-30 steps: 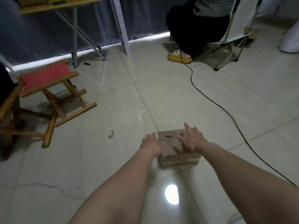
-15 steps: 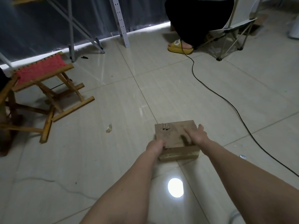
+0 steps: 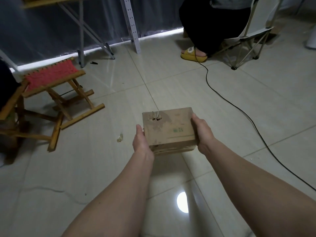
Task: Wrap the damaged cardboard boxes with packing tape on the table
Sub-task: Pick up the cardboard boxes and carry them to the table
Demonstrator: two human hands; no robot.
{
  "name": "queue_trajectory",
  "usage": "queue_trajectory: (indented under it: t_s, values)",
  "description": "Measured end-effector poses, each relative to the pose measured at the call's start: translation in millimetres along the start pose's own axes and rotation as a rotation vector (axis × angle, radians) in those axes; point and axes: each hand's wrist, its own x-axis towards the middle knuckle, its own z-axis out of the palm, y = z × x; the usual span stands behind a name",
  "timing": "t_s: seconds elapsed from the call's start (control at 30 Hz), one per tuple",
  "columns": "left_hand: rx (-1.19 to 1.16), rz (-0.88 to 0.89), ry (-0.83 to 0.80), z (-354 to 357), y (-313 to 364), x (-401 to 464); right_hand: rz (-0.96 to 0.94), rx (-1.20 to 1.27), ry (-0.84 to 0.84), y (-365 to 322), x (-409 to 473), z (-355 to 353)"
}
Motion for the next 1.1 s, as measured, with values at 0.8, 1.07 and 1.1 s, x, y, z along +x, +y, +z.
queue_trajectory:
  t_s: [0.8, 1.07, 1.1]
  values:
    - [0.111, -0.348, -0.329, 84.0, 376.7, -355.7, 0.055, 0.093, -0.361, -445.8, -280.6, 41.8]
    - [0.263, -0.213, -0.336, 105.2, 457.7, -474.9, 0.002, 0.050, -0.546, -558.6, -361.2, 26.8]
    - [0.277, -0.196, -0.347, 106.8, 461.5, -488.0, 0.001, 0.018, -0.570, -568.7, -368.3, 22.2]
